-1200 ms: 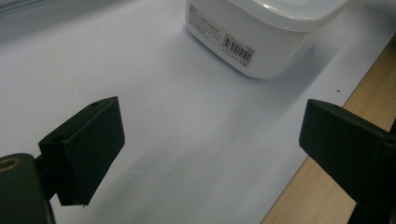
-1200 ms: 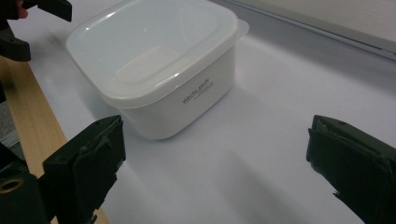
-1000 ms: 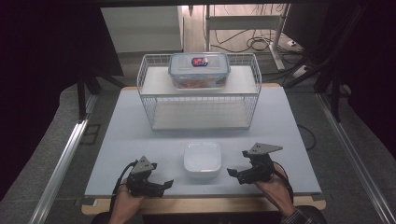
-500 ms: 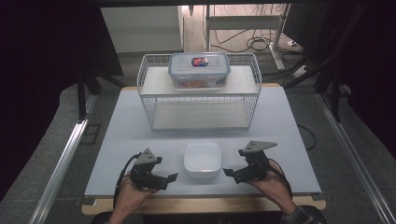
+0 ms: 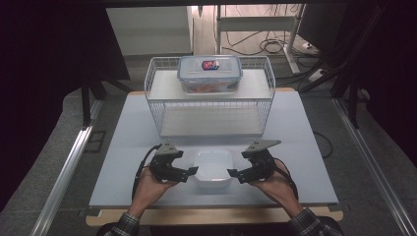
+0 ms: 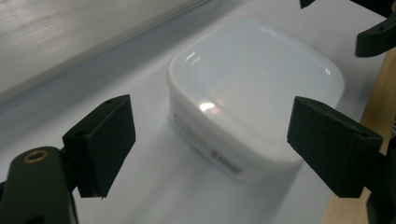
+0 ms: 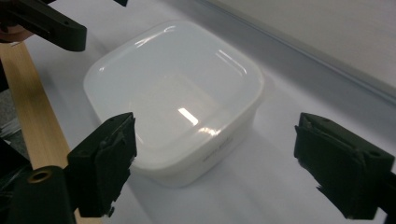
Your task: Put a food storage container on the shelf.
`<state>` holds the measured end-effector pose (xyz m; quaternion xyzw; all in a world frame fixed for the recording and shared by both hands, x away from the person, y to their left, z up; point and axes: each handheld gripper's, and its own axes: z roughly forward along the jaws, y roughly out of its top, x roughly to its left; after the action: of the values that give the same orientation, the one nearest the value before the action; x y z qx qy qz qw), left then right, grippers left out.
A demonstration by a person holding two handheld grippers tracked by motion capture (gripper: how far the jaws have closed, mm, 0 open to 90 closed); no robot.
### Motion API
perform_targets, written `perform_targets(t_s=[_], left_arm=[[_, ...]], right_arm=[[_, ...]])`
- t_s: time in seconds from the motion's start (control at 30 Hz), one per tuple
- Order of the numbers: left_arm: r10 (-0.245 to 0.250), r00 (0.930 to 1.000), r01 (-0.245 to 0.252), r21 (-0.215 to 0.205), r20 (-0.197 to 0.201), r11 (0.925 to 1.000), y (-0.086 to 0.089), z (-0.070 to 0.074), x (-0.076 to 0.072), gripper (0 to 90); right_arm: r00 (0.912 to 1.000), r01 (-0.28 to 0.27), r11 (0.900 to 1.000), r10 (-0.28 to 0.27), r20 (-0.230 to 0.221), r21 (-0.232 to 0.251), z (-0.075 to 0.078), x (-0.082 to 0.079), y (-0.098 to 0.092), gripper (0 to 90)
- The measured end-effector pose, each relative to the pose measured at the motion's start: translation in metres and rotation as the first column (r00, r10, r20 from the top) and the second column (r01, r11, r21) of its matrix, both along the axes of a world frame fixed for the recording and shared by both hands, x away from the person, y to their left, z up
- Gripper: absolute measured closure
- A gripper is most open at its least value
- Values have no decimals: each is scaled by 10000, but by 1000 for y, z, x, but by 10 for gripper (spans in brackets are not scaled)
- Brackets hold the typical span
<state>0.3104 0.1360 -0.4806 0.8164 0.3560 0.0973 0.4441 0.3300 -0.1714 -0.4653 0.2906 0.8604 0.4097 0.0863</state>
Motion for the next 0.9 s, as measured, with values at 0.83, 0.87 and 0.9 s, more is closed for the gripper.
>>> perform_targets(t_s=[0.83, 0.87, 0.9], left_arm=[[-417, 9714, 41, -1589, -2338, 9873, -2, -24, 3, 447], [-354, 9694, -45, -1619, -2431, 9868, 1, -23, 0, 478], [-354, 9694, -45, -1619, -2431, 9868, 1, -23, 0, 518]], right_arm=[[9571, 364, 9927, -16, -2898, 1146, -24, 16, 2, 397], [9519, 494, 9906, -81, -3063, 1272, -21, 14, -3, 506], [9519, 494, 9906, -81, -3063, 1272, -21, 14, -3, 506]])
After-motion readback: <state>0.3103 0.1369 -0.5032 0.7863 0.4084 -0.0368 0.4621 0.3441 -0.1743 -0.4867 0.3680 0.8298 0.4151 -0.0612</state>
